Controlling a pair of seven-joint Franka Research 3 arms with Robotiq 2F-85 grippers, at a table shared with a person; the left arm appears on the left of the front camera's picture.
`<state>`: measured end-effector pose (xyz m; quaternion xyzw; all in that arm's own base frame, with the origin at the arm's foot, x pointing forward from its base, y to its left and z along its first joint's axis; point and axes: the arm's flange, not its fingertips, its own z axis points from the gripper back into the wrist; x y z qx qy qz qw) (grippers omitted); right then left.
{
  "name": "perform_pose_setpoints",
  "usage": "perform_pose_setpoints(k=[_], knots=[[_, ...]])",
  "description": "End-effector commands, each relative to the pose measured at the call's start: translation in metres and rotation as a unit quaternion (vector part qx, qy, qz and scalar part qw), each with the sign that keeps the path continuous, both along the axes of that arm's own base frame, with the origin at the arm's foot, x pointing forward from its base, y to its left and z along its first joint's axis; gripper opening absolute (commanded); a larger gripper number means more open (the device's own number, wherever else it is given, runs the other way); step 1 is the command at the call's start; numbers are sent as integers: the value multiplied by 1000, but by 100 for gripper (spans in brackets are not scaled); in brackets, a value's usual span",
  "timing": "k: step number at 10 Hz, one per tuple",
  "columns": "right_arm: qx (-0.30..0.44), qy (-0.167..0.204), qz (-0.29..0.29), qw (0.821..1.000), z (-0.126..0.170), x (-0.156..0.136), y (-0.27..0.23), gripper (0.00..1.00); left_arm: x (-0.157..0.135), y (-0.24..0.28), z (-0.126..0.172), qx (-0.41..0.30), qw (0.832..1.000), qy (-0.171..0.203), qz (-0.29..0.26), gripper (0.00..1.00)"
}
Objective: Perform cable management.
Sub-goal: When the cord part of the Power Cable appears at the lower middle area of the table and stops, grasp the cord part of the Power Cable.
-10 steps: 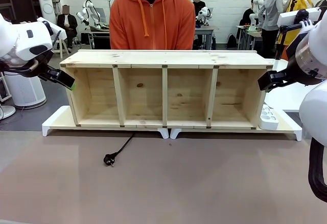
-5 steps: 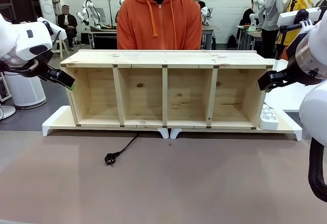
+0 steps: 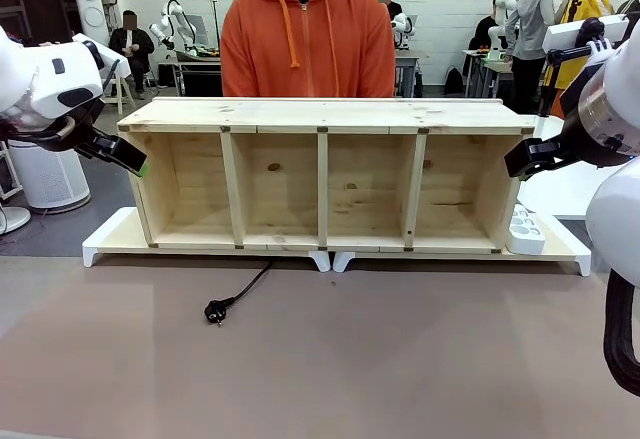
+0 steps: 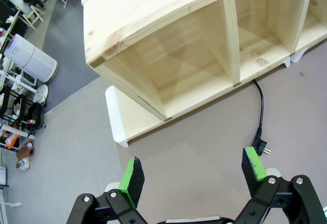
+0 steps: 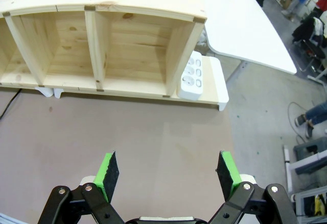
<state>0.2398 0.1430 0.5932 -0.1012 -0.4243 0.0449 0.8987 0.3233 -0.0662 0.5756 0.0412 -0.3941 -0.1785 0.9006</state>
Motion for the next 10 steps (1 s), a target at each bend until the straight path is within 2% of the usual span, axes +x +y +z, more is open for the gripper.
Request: perform_pose_setpoints(k=[1, 3, 6, 10], knots=[[14, 10, 14, 1000, -5, 14, 10, 100, 0, 0, 0, -1, 1000, 0, -1, 100], [27, 35, 49, 998, -18, 42, 37, 100, 0, 0, 0, -1, 1000, 0, -1, 100], [79, 46, 87, 992, -30, 73, 76, 100, 0, 0, 0, -1, 1000, 0, -1, 100], [169, 25, 127, 977, -55, 118, 127, 100, 0, 0, 0, -1, 1000, 0, -1, 100]])
